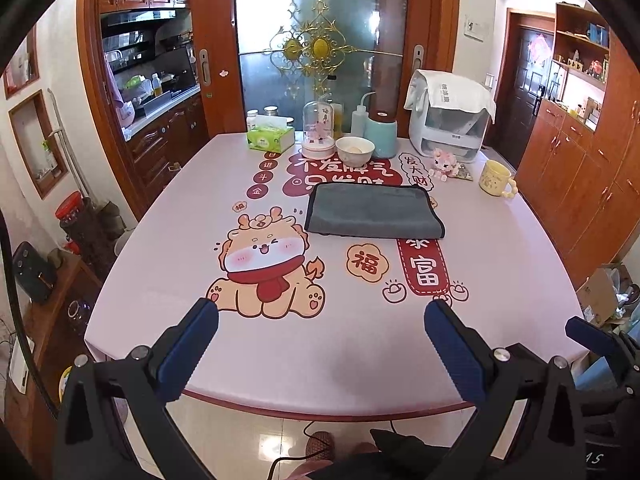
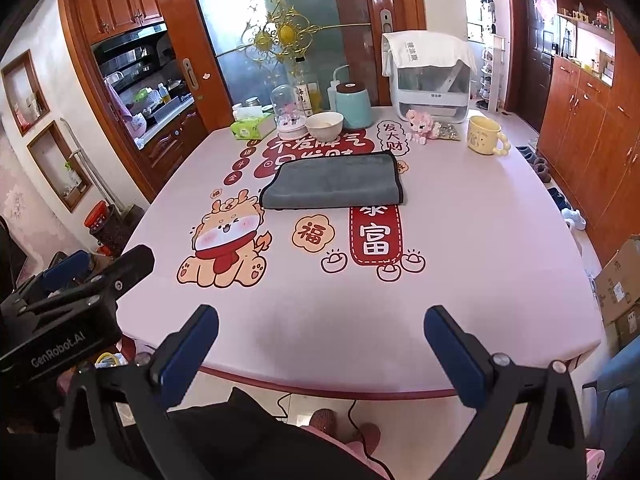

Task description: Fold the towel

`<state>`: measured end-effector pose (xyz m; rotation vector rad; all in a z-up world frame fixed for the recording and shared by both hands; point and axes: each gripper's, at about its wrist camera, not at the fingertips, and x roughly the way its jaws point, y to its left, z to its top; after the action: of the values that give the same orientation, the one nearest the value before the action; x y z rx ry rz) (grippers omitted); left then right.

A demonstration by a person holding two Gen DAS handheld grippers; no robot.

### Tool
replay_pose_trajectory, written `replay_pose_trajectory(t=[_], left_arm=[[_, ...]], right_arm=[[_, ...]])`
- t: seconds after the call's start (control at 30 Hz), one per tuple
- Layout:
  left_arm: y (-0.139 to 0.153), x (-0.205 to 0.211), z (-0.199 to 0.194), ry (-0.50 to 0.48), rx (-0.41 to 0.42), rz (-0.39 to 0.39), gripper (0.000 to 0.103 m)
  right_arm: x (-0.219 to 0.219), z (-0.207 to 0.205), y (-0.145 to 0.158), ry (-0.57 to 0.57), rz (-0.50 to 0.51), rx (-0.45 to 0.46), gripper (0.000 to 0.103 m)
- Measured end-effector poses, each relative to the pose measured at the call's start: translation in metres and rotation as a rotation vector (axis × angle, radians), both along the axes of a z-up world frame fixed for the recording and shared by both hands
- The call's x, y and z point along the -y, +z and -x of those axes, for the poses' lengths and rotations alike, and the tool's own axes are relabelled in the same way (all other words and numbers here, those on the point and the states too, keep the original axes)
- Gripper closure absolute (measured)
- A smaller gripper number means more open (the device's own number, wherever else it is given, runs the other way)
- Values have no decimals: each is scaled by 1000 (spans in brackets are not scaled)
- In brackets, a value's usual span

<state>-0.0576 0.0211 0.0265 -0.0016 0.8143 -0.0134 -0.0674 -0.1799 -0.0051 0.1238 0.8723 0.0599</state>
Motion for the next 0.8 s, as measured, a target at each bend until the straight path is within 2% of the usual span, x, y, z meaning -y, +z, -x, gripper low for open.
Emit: replay_pose_trajectory(t=[0.8], left_arm=[[1,8,-7,-27,-8,-4,1]], right_arm=[[8,-3,-7,-19,-1,-13,0]])
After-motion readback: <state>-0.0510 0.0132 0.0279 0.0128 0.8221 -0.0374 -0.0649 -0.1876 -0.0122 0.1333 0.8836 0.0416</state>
